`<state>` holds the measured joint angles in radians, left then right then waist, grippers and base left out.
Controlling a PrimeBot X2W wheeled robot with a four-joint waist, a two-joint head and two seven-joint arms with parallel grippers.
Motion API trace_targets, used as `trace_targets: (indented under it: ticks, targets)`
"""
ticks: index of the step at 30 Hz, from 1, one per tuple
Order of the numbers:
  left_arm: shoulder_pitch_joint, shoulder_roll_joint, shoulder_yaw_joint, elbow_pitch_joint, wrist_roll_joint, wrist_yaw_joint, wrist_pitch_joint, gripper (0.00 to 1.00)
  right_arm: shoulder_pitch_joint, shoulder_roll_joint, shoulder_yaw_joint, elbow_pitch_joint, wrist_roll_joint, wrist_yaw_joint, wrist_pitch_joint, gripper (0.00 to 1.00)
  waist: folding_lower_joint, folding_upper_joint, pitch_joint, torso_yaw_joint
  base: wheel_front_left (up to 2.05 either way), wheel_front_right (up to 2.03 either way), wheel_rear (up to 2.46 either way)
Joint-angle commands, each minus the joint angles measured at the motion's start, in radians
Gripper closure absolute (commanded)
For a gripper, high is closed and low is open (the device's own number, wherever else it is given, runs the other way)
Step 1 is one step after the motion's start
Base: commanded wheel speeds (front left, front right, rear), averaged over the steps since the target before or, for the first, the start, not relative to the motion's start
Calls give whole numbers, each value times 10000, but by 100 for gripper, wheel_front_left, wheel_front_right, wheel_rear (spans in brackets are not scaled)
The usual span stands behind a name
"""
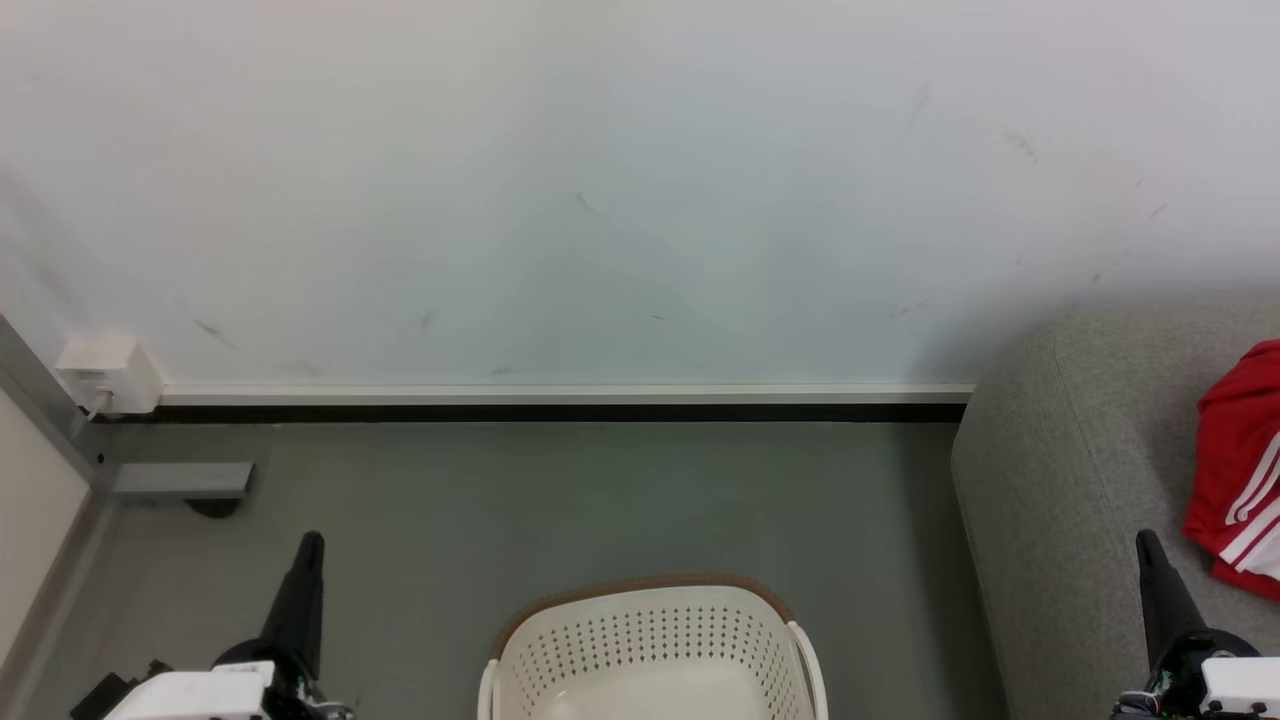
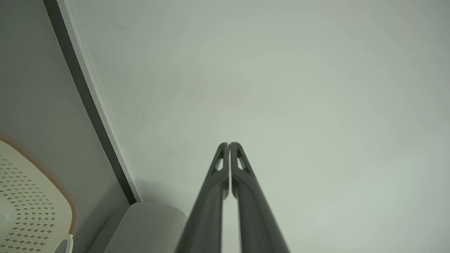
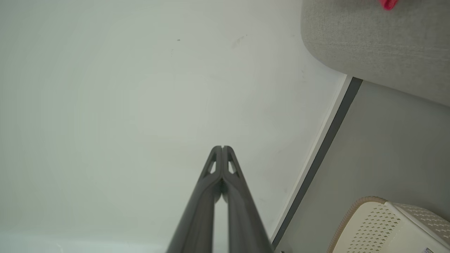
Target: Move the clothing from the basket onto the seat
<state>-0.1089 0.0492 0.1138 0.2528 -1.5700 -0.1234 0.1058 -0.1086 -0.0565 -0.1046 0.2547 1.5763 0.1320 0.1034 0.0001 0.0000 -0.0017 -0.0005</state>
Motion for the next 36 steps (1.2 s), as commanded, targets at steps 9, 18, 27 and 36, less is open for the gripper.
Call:
trace_targets:
  ticks: [9,18,27,36]
  targets:
    - [-120,19,37,-35,-466,-92,143,100,-125,51,-115,-51,391,-23,115,100,-1,0,17,5,0,0,0]
    - [-120,20,37,-35,-466,-92,143,100,-124,51,-117,-49,388,-23,118,100,-1,0,17,5,0,0,0]
    - [-119,20,36,-33,-466,-92,143,100,-122,52,-119,-49,385,-23,121,100,-1,0,17,5,0,0,0]
    - [-118,20,34,-35,-466,-92,143,100,-122,52,-121,-49,383,-23,123,100,-1,0,17,5,0,0,0]
